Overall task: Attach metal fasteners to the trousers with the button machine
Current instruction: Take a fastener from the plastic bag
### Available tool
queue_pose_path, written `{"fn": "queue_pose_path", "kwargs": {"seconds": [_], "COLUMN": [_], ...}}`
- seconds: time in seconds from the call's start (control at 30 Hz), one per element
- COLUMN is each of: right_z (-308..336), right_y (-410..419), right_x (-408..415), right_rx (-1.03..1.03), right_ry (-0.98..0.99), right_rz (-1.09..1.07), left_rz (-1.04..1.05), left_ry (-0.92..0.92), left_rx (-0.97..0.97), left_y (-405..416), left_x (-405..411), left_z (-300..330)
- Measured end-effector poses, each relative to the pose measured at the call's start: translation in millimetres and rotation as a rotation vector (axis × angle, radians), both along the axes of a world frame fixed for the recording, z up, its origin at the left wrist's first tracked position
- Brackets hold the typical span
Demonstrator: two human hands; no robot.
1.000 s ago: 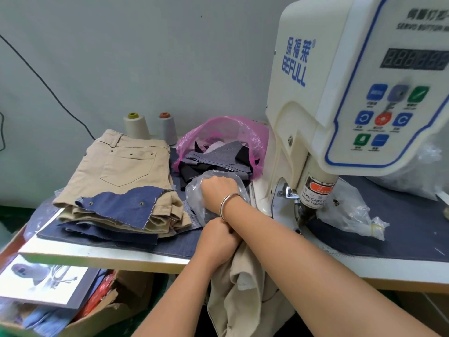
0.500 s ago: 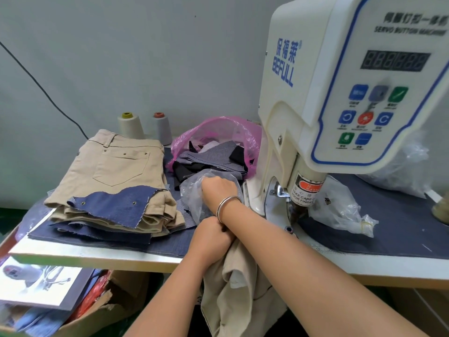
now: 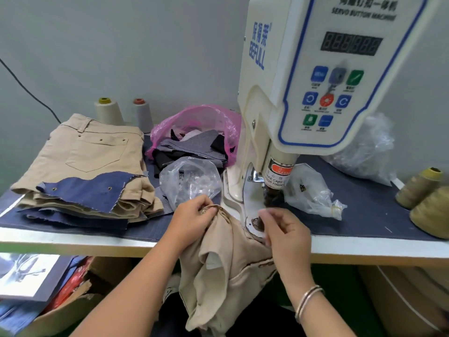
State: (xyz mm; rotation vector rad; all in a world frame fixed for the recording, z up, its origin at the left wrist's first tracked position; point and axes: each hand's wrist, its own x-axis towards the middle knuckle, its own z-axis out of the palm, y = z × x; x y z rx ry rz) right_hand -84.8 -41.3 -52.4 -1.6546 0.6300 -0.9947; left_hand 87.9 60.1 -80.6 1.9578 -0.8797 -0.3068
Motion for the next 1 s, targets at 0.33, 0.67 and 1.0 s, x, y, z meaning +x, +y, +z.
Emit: {"fn": "queue_pose_path", "kwargs": {"seconds": [0.33,0.67,1.0], "right_z": [2,-2,4], "right_y": [-44,-53,-54], "right_x": [-8,-1,-11], "right_rx": [-0.099,-0.273,-0.71], "right_ry": [0.17,0.227,0.35], "right_rz": [0.153,0.188,0.114], "left_rz": [0.019,0.019,0.014], "left_ry": [0.001,0.007,0.002], "left_rx": [0.007,0.001,0.003], "left_y": [0,-1,1], "left_x": [-2,-1,-3], "left_z": [5,2,2]}}
